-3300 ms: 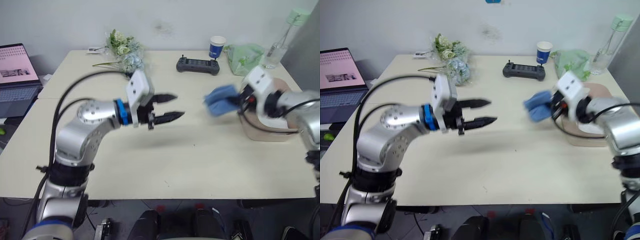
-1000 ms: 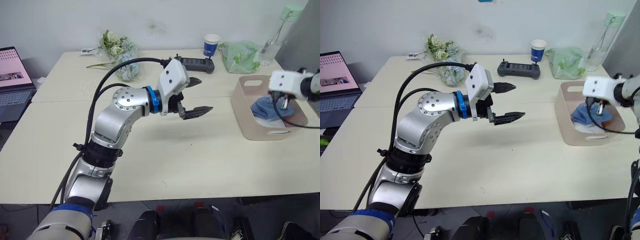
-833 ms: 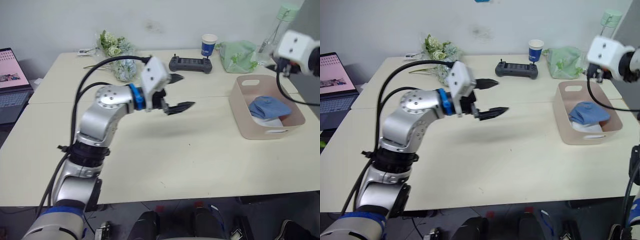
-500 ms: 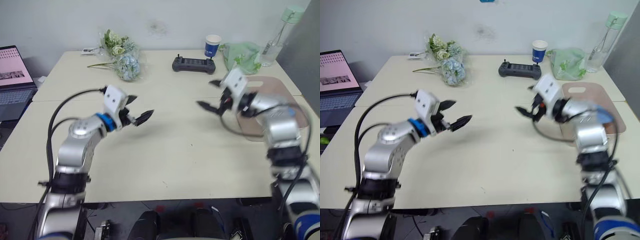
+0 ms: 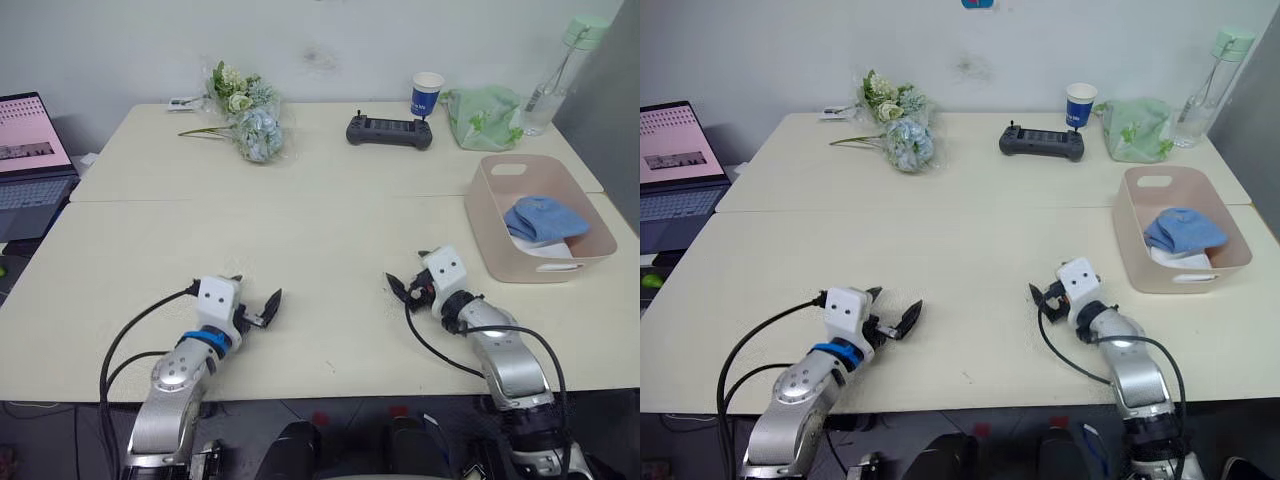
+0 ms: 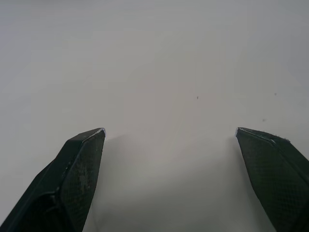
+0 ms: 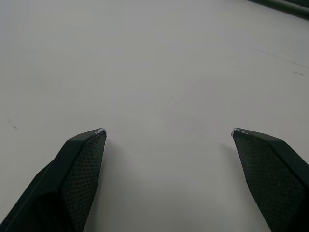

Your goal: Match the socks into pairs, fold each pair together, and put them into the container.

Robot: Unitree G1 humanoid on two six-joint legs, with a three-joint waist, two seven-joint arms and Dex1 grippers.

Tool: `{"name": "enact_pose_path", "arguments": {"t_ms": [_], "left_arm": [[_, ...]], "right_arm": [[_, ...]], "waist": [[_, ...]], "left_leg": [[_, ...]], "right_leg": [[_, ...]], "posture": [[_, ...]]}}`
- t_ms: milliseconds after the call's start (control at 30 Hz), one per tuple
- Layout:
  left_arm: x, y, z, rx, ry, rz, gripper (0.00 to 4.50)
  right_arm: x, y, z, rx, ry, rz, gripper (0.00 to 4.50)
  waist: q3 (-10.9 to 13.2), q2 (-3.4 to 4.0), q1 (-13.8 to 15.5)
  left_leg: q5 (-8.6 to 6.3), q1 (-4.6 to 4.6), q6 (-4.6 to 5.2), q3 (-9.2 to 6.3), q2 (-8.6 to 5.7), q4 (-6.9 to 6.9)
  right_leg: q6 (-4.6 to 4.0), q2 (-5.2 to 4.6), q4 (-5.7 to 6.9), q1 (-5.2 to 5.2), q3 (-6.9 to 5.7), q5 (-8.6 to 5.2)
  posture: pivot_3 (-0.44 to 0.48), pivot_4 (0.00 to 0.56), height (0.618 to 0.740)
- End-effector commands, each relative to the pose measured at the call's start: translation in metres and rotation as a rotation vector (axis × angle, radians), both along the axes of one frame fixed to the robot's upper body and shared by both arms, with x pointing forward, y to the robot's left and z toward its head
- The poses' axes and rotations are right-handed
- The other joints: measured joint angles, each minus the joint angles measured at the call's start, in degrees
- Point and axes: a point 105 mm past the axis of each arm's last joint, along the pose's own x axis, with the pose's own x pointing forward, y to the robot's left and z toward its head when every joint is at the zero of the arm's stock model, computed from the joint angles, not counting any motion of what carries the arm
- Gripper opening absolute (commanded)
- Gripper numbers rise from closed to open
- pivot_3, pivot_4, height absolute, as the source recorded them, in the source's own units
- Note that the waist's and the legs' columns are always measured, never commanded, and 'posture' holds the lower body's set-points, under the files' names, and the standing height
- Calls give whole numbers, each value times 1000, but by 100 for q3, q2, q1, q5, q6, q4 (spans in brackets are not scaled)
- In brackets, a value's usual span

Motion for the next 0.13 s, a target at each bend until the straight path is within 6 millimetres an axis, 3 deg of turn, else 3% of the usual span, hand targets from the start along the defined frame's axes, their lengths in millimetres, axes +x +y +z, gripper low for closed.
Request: {"name": "enact_pose_path", "arguments": {"t_ms": [33,133], "left_arm": [[-1,-1,20,0,-79,6,4500],[-3,-4,19,-4,-67,-12,4500]], "right_arm": [[-3,0,21,15,-85,2,4468],[-4,-1,21,17,-86,1,4468]], "waist": [[-1,-1,-3],[-2,0,-3]], "left_leg": [[0,0,0,0,1,0],[0,0,0,0,2,-4]], "right_leg": [[0,2,0,0,0,0],[0,3,-4,1,-2,0]], "posture": [[0,150,740],[0,150,740]]}}
